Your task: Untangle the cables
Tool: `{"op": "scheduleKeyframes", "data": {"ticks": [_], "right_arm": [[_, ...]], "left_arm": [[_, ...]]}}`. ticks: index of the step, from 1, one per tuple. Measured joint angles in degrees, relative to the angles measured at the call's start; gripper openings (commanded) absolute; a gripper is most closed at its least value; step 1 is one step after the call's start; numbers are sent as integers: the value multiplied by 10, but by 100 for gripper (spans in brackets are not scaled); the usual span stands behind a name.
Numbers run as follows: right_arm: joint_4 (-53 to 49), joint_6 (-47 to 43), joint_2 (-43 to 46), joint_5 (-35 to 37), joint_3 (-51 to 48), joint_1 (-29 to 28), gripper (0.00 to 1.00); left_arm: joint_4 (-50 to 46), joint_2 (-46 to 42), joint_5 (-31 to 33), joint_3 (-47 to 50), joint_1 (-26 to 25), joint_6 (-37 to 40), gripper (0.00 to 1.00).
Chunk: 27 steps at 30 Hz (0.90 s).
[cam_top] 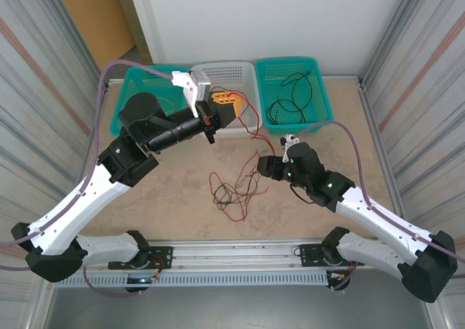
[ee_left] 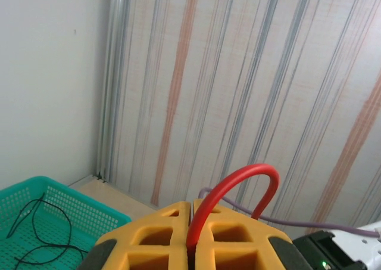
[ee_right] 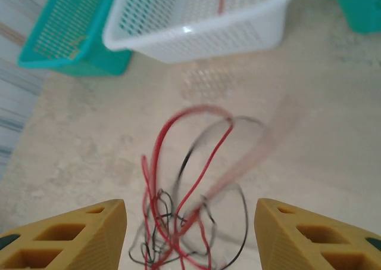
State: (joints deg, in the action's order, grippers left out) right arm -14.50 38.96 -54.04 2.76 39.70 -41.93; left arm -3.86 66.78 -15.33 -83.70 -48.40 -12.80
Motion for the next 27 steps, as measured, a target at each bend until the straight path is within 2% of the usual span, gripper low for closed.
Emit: {"op": "scheduleKeyframes", "data": {"ticks": [7,12,20,23,27], "right_arm": [[25,27,-5,-9,-59,24,54],[52,41,-53,-16,-89,30,49],[63,57,-65,-22,-129,30,51],[64,59,-54,-25,-129,26,55],[66,59,-19,-42,-121,-12,69]], "left_arm": [[-20,0,36,-30,3,21,0],[-50,-1,73,-80,12,47,0],[-82,-25,106,-127,69,55,0],[-86,-26,108,-138,74,54,0],[-96,-23,104,-144,74,49,0]]}}
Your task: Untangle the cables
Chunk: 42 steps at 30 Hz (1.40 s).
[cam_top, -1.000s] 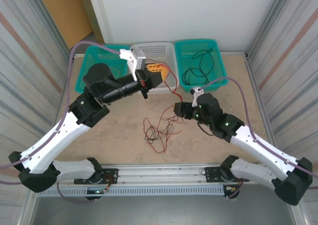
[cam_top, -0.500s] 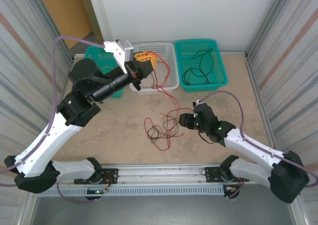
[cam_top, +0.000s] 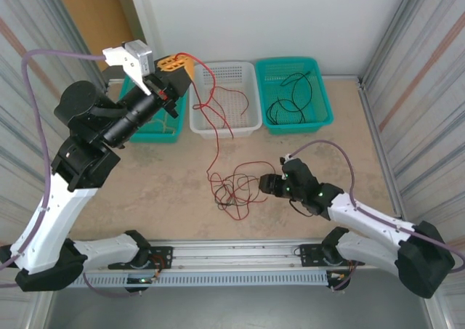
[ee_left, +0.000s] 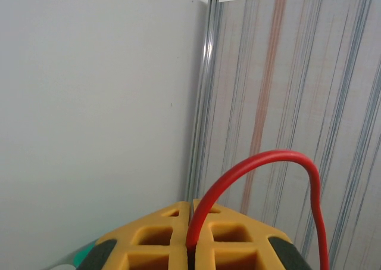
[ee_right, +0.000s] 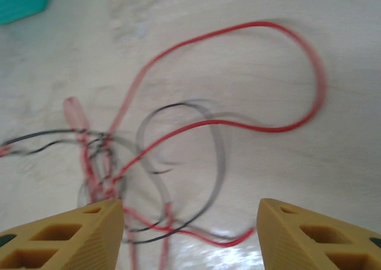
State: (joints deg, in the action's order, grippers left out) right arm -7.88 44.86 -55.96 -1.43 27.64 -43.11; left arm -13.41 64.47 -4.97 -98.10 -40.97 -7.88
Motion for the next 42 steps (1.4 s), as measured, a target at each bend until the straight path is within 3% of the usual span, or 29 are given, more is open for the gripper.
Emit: {"op": "scheduleKeyframes", "data": {"ticks": [3,7,13,19,27,35,40,42], "right_arm": [[5,-8,-12,-12,58,-52,67],[40,-22,-108,-14,151,-88,57],[70,-24,-249,-29,169,-71,42],[85,-13,-297,-24,154,-74,29],[77,2,-304,16,118,-72,25],[74,23,-349,35,118,-71,12],[73,31,-346,54,118,-87,15],[60,28,-341,62,122,-106,22]], "left_arm": [[-5,8,-5,-6,0,-5,0],[-16,22,-10,-24,0,-12,0],[-28,29,-14,-63,0,-16,0],[-35,31,-6,-105,0,-5,0],[-48,50,42,-145,1,24,0],[-92,81,110,-260,1,67,0],[-105,76,130,-294,2,81,0],[-111,76,140,-302,2,83,0]]}}
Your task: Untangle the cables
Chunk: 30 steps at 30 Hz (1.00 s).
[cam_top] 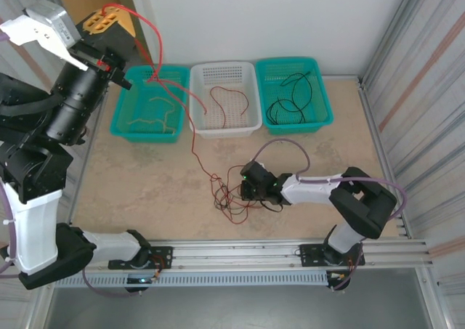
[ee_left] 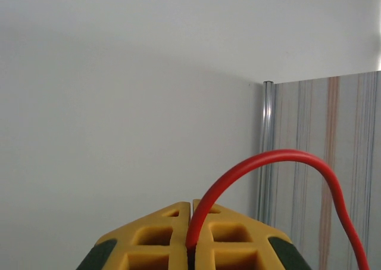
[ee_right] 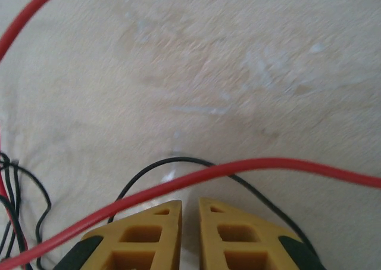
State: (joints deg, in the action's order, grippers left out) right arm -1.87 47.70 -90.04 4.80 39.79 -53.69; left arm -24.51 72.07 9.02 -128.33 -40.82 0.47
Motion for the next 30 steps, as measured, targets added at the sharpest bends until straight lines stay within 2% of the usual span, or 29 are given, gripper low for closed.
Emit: {"op": "scheduleKeyframes", "data": {"ticks": [7,9,12,14,16,17,20,21,26,30], "right_arm": [[-49,-45,98,64,51,-98,73],[-40,-59,121,81,67,-117,82],[-18,-82,125,85,83,-126,82],[-8,-93,102,85,97,-124,80],[-3,-103,66,85,114,-119,68],[-4,-106,49,86,121,-114,60],[-3,-103,18,88,124,-86,18],[0,-100,16,89,117,-74,12],[15,-71,16,89,63,-33,8],[18,-43,8,85,22,-29,6]], "left_arm": [[-14,9,3,-7,0,-3,0],[-16,16,0,-7,0,-4,0],[-26,28,-4,-10,0,-5,0],[-31,37,-6,-10,0,-5,0],[-36,42,-6,-10,0,-5,0],[-41,43,-6,-11,0,-5,0],[-49,47,-4,-26,0,-3,0],[-50,47,-3,-32,0,-2,0],[-49,44,8,-58,0,11,0],[-39,42,22,-59,0,24,0]]}}
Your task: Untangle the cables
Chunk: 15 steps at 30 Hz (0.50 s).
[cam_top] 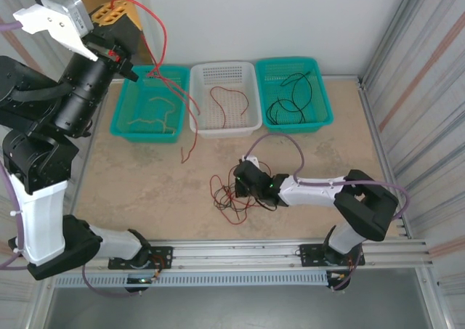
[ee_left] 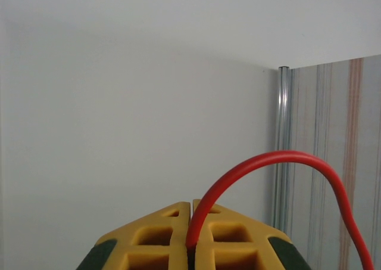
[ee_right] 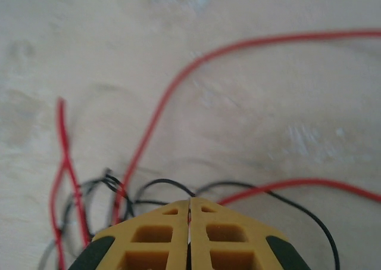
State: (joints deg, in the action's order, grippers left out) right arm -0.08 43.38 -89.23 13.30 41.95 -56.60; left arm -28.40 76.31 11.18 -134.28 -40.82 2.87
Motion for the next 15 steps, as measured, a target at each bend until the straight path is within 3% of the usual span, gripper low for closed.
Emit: {"op": "scheduleKeyframes", "data": {"ticks": [2,4,7,9,11,15], "right_arm": [[0,12,0,0,-16,-4,7],[-2,19,0,0,-19,-12,16],[-10,27,16,4,-18,-34,42],[-30,29,36,11,-10,-51,51],[-52,30,63,24,0,-66,56],[-90,32,131,52,10,-87,58]], "left_arm": [[5,3,4,1,2,4,0],[15,4,5,10,8,4,0],[32,7,-6,45,41,-11,0],[48,9,-19,75,71,-32,0],[67,24,-45,102,115,-70,0],[128,83,-103,118,193,-153,0]]}}
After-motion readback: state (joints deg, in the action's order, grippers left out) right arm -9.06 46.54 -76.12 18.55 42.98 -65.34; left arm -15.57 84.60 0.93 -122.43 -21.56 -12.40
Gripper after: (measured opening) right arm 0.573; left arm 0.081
